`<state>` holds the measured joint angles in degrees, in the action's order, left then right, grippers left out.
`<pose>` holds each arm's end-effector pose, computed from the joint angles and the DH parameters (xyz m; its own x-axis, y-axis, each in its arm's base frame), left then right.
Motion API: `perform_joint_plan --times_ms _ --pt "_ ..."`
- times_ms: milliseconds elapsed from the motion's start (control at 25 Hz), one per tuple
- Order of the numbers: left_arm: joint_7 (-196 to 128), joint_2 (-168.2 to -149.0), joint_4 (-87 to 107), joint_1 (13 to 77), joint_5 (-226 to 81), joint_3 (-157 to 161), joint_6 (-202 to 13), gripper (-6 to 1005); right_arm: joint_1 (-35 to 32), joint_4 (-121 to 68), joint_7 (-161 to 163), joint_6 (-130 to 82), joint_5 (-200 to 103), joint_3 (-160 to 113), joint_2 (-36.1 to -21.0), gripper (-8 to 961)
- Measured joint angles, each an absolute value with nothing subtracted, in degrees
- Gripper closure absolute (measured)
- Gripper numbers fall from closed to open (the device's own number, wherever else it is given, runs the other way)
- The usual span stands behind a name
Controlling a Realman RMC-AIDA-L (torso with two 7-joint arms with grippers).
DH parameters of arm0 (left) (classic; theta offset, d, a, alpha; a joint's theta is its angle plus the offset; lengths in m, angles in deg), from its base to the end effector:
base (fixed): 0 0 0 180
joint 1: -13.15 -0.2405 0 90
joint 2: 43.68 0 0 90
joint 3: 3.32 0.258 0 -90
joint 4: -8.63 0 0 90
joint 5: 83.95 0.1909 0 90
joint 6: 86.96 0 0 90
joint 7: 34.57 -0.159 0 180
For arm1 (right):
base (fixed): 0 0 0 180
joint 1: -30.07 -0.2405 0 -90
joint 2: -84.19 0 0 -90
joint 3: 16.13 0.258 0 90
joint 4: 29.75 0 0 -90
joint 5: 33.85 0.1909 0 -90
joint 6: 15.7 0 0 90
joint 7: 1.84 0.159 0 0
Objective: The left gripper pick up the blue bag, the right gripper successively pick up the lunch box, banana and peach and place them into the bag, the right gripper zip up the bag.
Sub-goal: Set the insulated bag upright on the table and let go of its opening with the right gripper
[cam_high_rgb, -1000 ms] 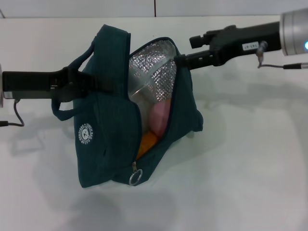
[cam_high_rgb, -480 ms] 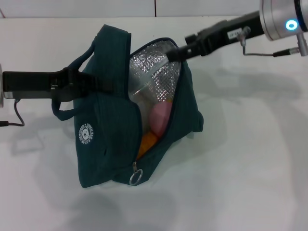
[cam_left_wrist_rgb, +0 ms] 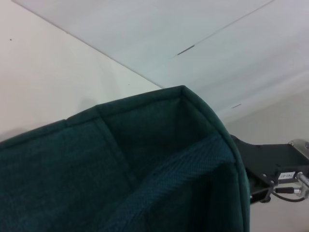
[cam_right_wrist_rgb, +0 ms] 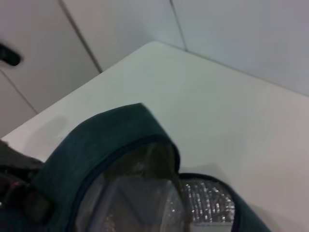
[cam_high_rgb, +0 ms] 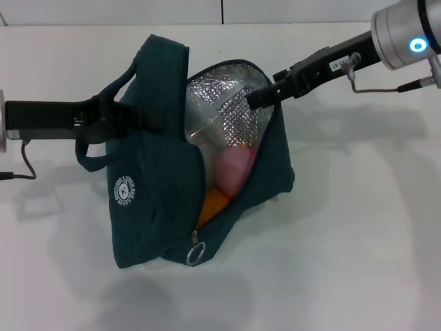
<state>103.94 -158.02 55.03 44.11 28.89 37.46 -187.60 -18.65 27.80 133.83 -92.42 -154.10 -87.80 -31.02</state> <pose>-0.2285 0.3215 0.0363 0.2197 0.9064 0.3608 0.8813 -0.3431 0.3251 0.1051 0.3993 -0.0215 0.8258 -0.5347 -0.1791 -0.5608 -0.8121 -0.1614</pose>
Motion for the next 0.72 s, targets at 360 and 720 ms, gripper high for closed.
perform_joint_plan --times_ms 360,720 --pt "103.93 -158.02 55.03 43.89 28.89 37.45 -187.58 955 -18.87 27.88 133.93 -93.25 -154.3 -88.3 -31.04 219" --pt "103.46 -158.02 55.03 43.79 28.89 37.45 -187.58 955 -18.49 28.83 132.13 -93.57 -154.28 -88.38 -31.08 406"
